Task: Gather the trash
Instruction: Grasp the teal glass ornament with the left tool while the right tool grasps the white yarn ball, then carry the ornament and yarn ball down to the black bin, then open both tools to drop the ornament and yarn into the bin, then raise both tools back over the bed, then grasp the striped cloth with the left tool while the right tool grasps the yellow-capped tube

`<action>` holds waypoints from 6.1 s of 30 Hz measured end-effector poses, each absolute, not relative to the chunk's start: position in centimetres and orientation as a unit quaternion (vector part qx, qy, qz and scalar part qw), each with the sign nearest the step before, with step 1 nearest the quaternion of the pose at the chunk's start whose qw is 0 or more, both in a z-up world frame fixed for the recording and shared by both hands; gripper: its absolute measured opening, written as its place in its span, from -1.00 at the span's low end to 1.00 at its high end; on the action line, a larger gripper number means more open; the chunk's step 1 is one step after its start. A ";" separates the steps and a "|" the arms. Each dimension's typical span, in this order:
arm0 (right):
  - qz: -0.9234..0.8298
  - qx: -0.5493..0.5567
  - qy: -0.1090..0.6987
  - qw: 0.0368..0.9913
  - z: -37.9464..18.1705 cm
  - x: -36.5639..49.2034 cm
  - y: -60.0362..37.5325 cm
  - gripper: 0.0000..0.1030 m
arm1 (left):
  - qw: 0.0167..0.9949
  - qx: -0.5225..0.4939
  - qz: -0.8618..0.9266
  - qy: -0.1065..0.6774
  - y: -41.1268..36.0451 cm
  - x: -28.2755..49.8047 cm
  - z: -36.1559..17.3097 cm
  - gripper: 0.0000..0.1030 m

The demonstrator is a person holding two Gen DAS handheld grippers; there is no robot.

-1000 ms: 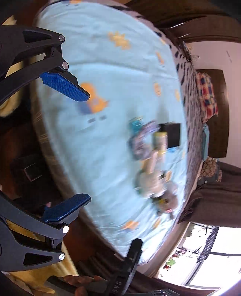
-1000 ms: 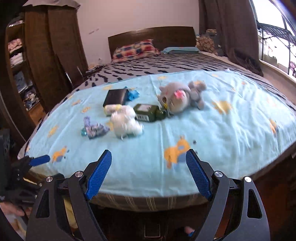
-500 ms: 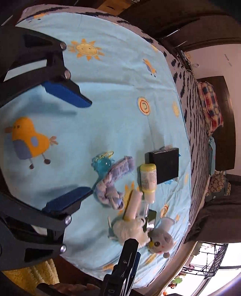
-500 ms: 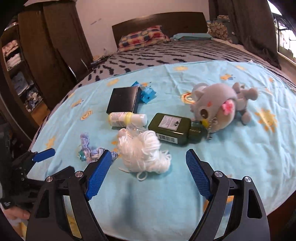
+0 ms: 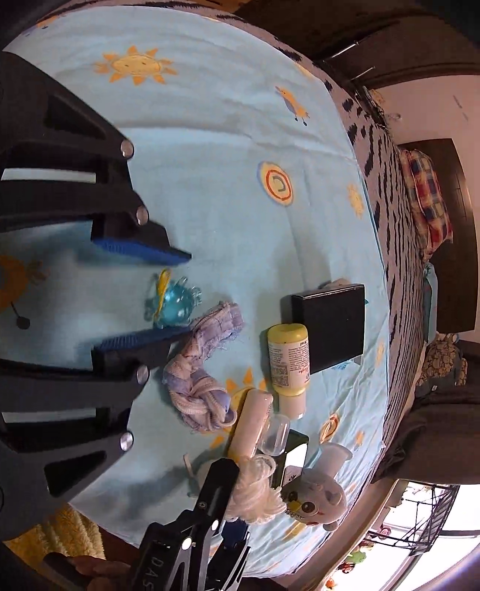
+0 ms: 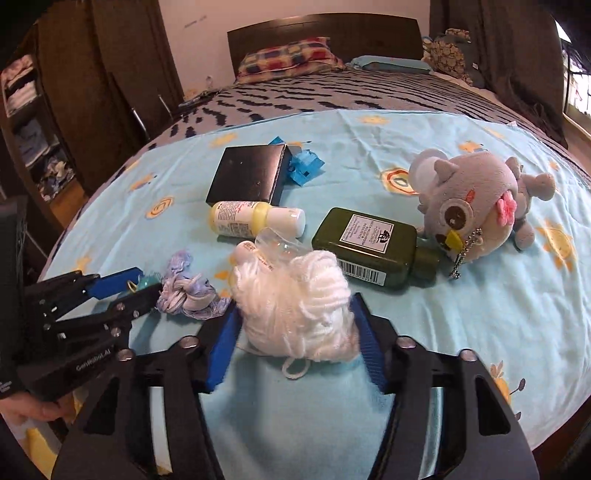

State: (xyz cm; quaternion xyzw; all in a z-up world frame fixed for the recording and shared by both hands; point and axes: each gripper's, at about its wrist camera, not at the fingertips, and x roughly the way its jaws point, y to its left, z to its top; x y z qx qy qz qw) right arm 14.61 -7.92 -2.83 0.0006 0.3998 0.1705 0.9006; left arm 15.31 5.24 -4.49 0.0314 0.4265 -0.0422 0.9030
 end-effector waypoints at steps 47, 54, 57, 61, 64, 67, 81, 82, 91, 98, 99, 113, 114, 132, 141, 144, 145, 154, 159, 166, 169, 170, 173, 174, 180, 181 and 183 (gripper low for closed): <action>0.137 0.070 0.457 0.876 -12.9 -1.4 -15.3 -0.03 | 0.856 -0.002 -0.166 0.490 -3.4 -1.1 -13.2 -0.64; 0.124 0.042 0.506 0.853 -16.8 -0.8 -14.0 -0.03 | 0.830 -0.009 -0.171 0.532 -3.5 -0.9 -17.8 -0.64; 0.124 0.032 0.532 0.837 -18.9 -0.5 -13.2 -0.03 | 0.821 -0.014 -0.176 0.543 -3.5 -0.5 -19.0 -0.64; 0.116 0.029 0.556 0.823 -20.8 -0.3 -12.7 -0.03 | 0.812 -0.011 -0.175 0.557 -3.9 0.0 -20.5 -0.64; 0.113 0.040 0.557 0.822 -21.1 -0.5 -12.9 -0.03 | 0.808 -0.011 -0.175 0.562 -4.1 0.1 -21.1 -0.64; 0.117 0.049 0.551 0.825 -21.2 -0.4 -13.1 0.01 | 0.808 -0.013 -0.173 0.563 -4.5 0.4 -21.3 -0.64; 0.091 0.065 0.535 0.837 -18.7 1.0 -16.0 0.36 | 0.817 -0.023 -0.152 0.556 -3.4 0.3 -21.4 -0.11; 0.090 0.066 0.534 0.838 -18.5 1.0 -16.3 0.39 | 0.820 -0.023 -0.150 0.552 -3.3 0.2 -21.1 0.00; 0.087 0.086 0.501 0.857 -14.6 0.5 -19.2 0.48 | 0.848 -0.003 -0.145 0.510 -3.0 -0.7 -17.1 0.38; 0.101 0.085 0.442 0.887 -7.4 0.4 -20.6 0.49 | 0.871 -0.005 -0.139 0.471 -1.7 -1.2 -12.2 0.45; 0.105 0.077 0.432 0.893 -6.1 0.5 -20.7 0.49 | 0.875 -0.004 -0.137 0.464 -1.6 -1.2 -11.4 0.45; 0.145 0.030 0.382 0.912 3.4 7.6 -18.0 0.52 | 0.913 -0.002 -0.086 0.398 2.1 5.2 -1.8 0.53; 0.147 0.027 0.382 0.912 3.0 7.7 -17.1 0.52 | 0.913 -0.006 -0.084 0.398 2.2 6.1 -1.6 0.53; 0.189 0.029 0.407 0.893 -2.2 14.8 -10.6 -0.14 | 0.912 0.005 -0.091 0.399 1.5 14.8 -3.8 0.27; 0.196 -0.005 0.412 0.890 -3.4 15.8 -8.2 -0.13 | 0.911 0.007 -0.076 0.404 3.3 15.5 -3.8 -0.46; 0.205 -0.007 0.411 0.888 -3.7 16.2 -7.7 -0.13 | 0.912 -0.001 -0.069 0.405 4.2 15.2 -3.8 -0.46; 0.210 -0.009 0.410 0.887 -3.8 16.3 -7.4 -0.14 | 0.911 -0.004 -0.067 0.407 4.4 15.2 -3.9 -0.46; 0.253 -0.025 0.400 0.881 -4.3 16.8 -4.5 -0.14 | 0.910 -0.016 -0.058 0.410 5.7 14.6 -3.6 -0.46; 0.249 -0.019 0.398 0.883 -4.7 18.2 -4.3 -0.14 | 0.912 -0.026 -0.033 0.409 7.4 14.6 -3.2 -0.46; 0.248 -0.048 0.396 0.883 -4.8 18.6 -2.7 -0.10 | 0.910 -0.029 -0.035 0.412 7.9 14.5 -3.5 -0.46; 0.250 -0.067 0.390 0.884 -4.9 18.3 -2.1 -0.41 | 0.910 -0.029 -0.036 0.411 7.8 14.4 -3.5 -0.46; 0.249 -0.072 0.387 0.885 -4.9 18.0 -2.0 -0.44 | 0.910 -0.029 -0.036 0.411 7.8 14.4 -3.6 -0.46; 0.258 -0.080 0.384 0.883 -4.8 17.1 -2.0 -0.54 | 0.911 -0.028 -0.037 0.411 7.8 14.2 -3.7 -0.46; 0.262 -0.077 0.384 0.882 -4.7 16.8 -2.3 -0.55 | 0.911 -0.027 -0.038 0.410 7.7 14.1 -3.7 -0.46; 0.269 -0.051 0.374 0.886 -3.6 13.4 -5.5 -0.57 | 0.914 -0.024 -0.062 0.401 6.8 12.0 -3.3 -0.46; 0.268 -0.045 0.372 0.888 -3.5 12.8 -6.0 -0.57 | 0.914 -0.022 -0.070 0.399 6.5 11.4 -3.2 -0.46; 0.265 -0.030 0.368 0.891 -3.0 11.5 -7.3 -0.57 | 0.915 -0.017 -0.084 0.394 5.7 10.4 -3.0 -0.46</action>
